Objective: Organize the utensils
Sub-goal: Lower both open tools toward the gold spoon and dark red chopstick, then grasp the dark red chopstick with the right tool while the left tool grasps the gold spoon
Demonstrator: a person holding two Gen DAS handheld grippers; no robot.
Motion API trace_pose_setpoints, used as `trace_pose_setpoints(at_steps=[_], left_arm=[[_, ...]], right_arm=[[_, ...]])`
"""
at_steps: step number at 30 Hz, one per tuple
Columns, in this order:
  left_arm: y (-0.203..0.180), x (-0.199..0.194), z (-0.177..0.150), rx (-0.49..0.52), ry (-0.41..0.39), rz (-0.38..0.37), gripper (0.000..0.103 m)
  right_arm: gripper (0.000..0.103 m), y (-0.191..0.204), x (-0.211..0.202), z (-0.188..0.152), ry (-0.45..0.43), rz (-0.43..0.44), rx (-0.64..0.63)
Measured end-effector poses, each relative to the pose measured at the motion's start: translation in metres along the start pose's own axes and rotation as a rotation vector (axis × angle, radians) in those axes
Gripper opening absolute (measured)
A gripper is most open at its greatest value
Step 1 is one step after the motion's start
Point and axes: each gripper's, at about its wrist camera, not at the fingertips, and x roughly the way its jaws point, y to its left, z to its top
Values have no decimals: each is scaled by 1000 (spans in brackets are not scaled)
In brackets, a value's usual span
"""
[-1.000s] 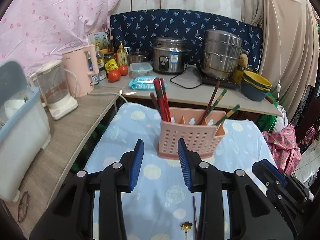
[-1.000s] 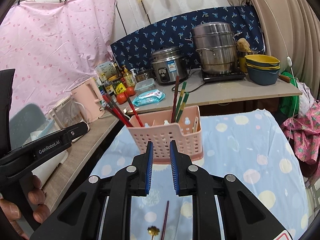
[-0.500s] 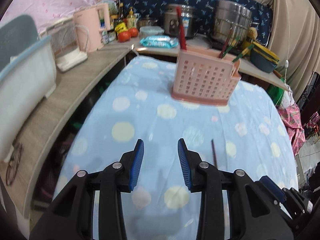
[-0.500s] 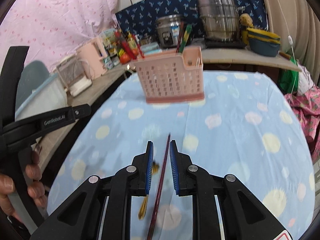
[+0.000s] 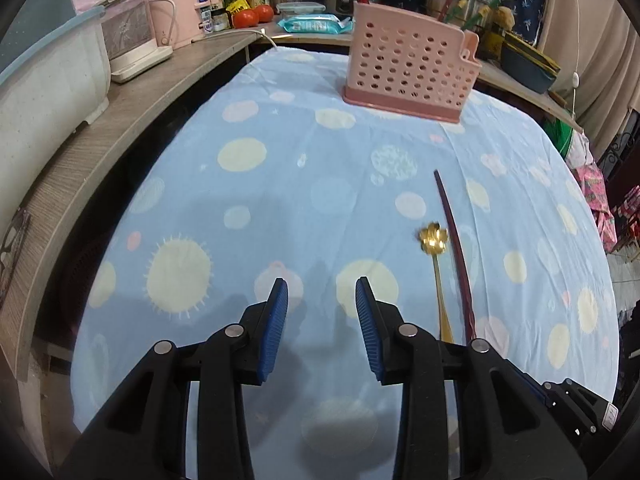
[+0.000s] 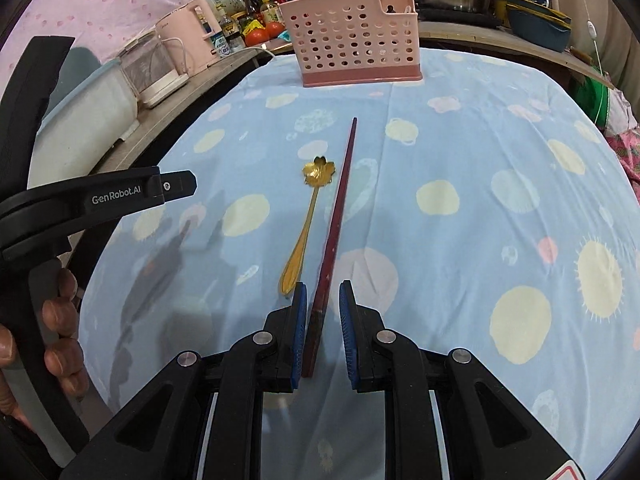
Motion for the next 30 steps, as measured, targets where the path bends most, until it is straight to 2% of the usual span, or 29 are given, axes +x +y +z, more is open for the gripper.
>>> trace_pose_setpoints(at_steps=[13, 16, 18, 21, 30], left_arm=[[-10, 8, -24, 43, 53, -17, 34], [-16, 8, -25, 55, 55, -25, 39], [-20, 6, -25, 68, 49, -28, 50], [-28, 4, -25, 89, 39, -44, 56], [-59, 19, -28, 136, 82, -115, 56]], right_arm=[[16, 3, 8, -13, 17, -18, -24], [9, 0, 8, -12, 15, -26, -18], [8, -5, 7, -11, 11, -30, -1], [7, -15, 5, -9, 2, -45, 28], [7, -42, -2, -7, -11, -72, 103]])
